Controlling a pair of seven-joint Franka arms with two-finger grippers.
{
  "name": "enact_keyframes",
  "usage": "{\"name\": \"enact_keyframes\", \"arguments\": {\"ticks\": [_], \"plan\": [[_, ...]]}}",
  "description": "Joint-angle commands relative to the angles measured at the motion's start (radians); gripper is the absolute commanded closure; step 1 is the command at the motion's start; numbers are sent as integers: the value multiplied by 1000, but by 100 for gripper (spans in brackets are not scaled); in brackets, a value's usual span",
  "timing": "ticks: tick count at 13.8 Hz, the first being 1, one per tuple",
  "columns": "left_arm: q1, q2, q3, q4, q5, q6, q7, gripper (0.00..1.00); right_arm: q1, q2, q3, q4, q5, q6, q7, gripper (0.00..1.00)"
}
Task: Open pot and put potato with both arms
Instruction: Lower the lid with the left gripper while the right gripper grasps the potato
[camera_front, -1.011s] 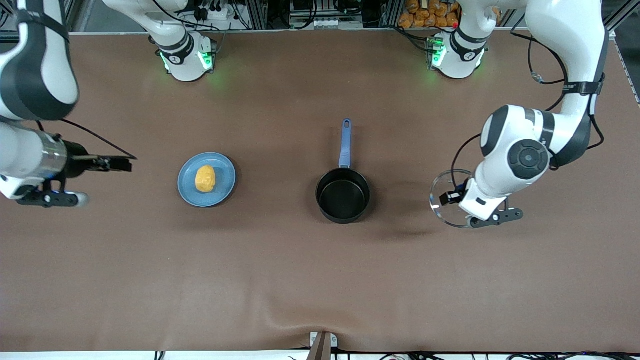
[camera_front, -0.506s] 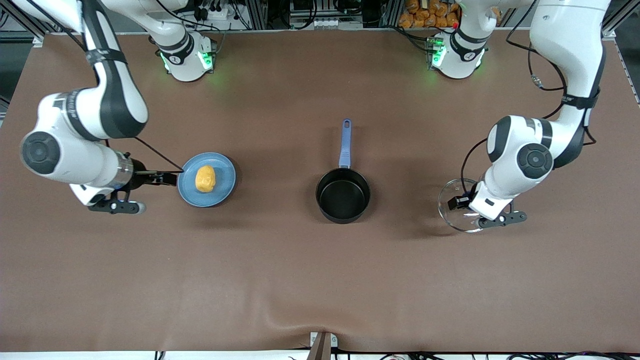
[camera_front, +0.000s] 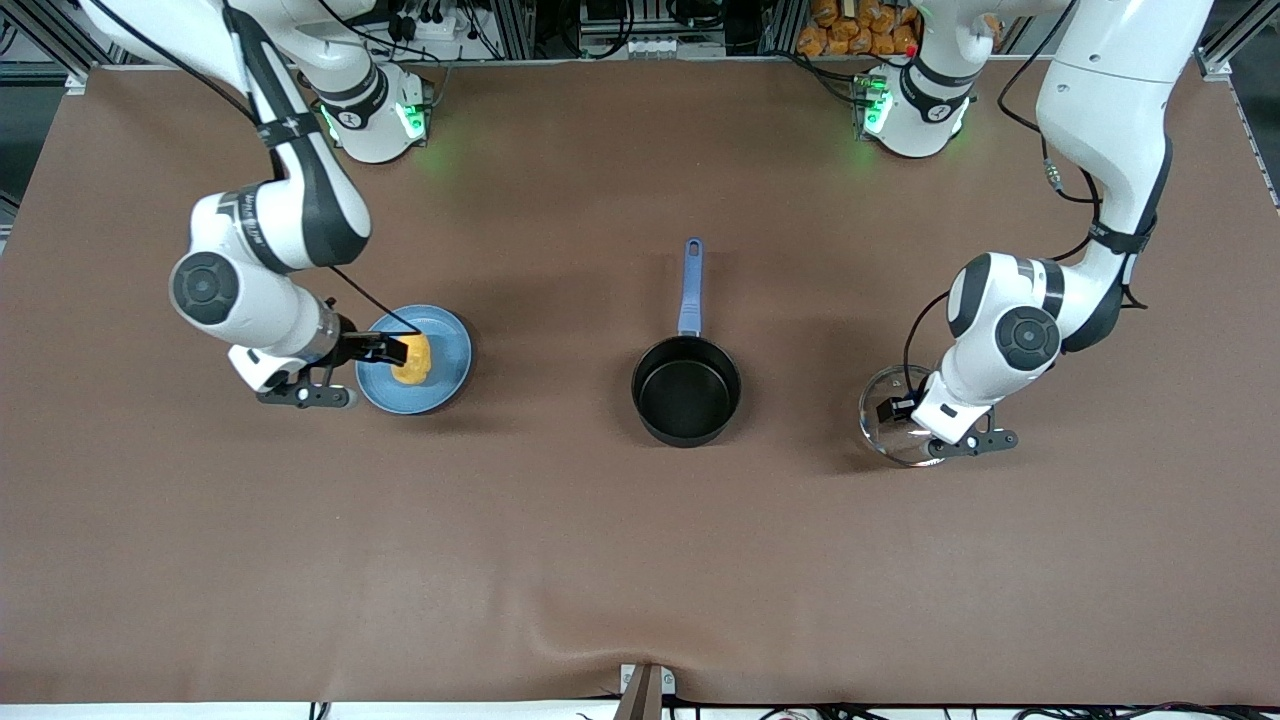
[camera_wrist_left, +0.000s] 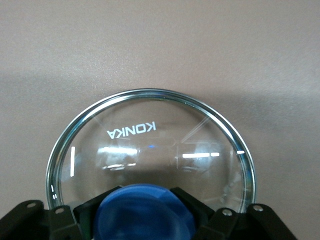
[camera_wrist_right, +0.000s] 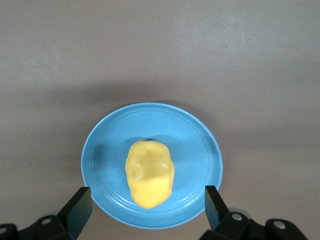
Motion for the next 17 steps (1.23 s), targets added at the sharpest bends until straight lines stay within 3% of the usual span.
{"name": "enact_keyframes", "arguments": {"ticks": [1, 2, 3, 4, 8, 11, 13, 15, 16, 17], "plan": [[12, -3, -3, 0, 29, 16, 5, 57, 1, -11, -5, -85, 12, 96, 2, 0], [12, 3, -3, 2, 29, 16, 5, 45, 2, 0, -4, -105, 12, 132, 2, 0], [12, 5, -3, 5, 30, 16, 7, 12, 4, 11, -4, -124, 12, 172, 2, 0], [12, 8, -3, 6, 30, 16, 7, 5, 4, 25, -4, -136, 12, 206, 2, 0], [12, 2, -3, 6, 30, 16, 8, 3, 32, 66, -4, -170, 12, 304, 3, 0], [12, -82, -3, 6, 30, -22, 13, 0, 32, 81, -4, -176, 12, 309, 8, 0], [23, -154, -5, 15, 30, -118, 46, 0, 33, 81, -4, -185, 12, 311, 8, 0], [50, -231, -8, 17, 27, -204, 89, 0, 33, 81, -4, -193, 12, 311, 8, 22], [56, -266, -8, 18, 24, -246, 108, 0, 35, 81, -4, -193, 12, 309, 6, 38], [58, -297, -8, 28, 18, -290, 125, 0, 41, 80, -4, -193, 12, 306, 6, 61]]}}
